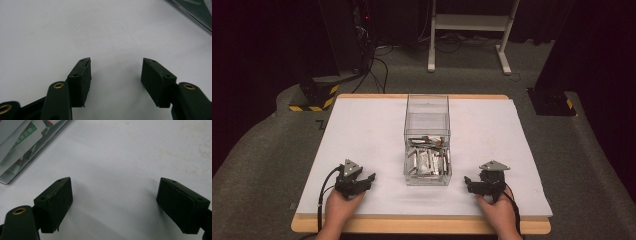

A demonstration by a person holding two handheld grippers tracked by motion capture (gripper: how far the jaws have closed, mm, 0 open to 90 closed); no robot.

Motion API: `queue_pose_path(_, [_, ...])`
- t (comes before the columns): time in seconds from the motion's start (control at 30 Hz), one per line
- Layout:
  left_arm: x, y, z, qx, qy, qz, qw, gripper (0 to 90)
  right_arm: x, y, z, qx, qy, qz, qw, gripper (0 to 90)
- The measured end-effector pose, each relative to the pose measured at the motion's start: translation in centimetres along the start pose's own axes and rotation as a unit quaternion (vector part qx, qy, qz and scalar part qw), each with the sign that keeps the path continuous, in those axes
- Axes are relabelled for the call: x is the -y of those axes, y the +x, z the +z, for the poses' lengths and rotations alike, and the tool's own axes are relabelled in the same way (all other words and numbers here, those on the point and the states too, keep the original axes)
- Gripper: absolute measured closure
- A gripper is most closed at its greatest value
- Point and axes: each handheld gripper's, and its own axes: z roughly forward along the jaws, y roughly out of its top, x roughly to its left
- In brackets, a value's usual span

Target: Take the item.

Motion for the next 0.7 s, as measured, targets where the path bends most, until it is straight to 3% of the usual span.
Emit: queue_pose_path(0.7, [-0.02,0.08,0.00,0.002,0.001,-0.002,1.0000,41.3,-0.04,-0.04,-0.01,-0.003,0.002,0.002,1.0000,13.2])
